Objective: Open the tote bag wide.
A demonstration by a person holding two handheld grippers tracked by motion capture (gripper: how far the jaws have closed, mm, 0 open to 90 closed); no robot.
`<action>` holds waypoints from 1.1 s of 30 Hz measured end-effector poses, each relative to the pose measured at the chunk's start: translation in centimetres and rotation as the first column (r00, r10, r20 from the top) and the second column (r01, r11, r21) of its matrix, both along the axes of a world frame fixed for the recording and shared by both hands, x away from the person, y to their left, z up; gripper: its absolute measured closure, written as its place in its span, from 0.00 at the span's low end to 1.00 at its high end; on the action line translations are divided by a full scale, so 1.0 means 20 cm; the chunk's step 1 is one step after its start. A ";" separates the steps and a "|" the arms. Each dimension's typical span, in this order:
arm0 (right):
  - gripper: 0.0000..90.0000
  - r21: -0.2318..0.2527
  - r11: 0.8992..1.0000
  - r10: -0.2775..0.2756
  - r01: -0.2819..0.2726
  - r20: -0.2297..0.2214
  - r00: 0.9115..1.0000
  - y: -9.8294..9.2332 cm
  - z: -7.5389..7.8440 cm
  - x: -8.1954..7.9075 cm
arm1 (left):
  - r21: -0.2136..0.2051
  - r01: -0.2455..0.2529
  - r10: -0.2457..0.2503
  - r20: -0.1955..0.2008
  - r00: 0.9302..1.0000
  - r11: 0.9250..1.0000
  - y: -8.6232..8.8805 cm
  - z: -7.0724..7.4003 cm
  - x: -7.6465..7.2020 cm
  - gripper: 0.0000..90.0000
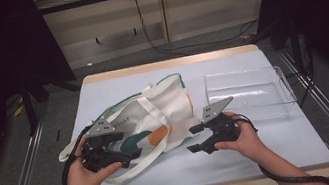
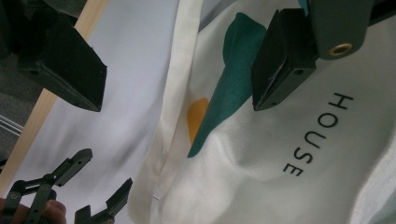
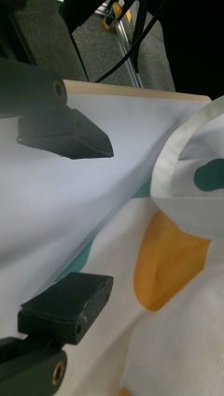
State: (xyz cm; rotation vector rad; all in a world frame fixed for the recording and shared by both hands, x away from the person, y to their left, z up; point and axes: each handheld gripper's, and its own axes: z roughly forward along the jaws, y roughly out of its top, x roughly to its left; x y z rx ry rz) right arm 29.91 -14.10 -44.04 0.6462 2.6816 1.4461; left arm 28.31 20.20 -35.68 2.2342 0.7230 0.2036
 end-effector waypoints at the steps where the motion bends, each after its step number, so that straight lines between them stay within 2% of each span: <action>1: 0.35 0.000 1.000 0.000 0.000 0.000 1.000 0.00 0.00 0.00 | 0.003 0.000 0.000 -0.001 1.000 1.000 0.00 0.00 0.00 0.21; 7: 0.36 0.000 1.000 0.008 -0.008 -0.001 1.000 0.06 0.02 0.02 | -0.005 0.000 -0.001 -0.007 1.000 1.000 0.01 0.01 0.01 0.22; 9: 0.36 0.000 1.000 0.009 -0.009 0.001 1.000 0.07 0.02 0.02 | 0.014 0.012 -0.012 -0.001 1.000 1.000 0.01 0.02 0.02 0.22; 15: 0.39 -0.010 1.000 -0.007 0.007 0.003 1.000 0.11 0.02 0.04 | 0.015 0.004 -0.004 0.006 1.000 1.000 0.02 0.03 0.03 0.23; 23: 0.39 -0.003 1.000 -0.004 0.004 0.010 1.000 0.16 0.05 0.05 | 0.036 0.009 -0.009 0.003 1.000 0.999 0.02 0.04 0.04 0.23; 33: 0.41 0.009 1.000 -0.014 0.014 0.013 1.000 0.20 0.06 0.08 | 0.042 0.018 -0.018 0.004 1.000 0.999 0.01 0.08 0.06 0.25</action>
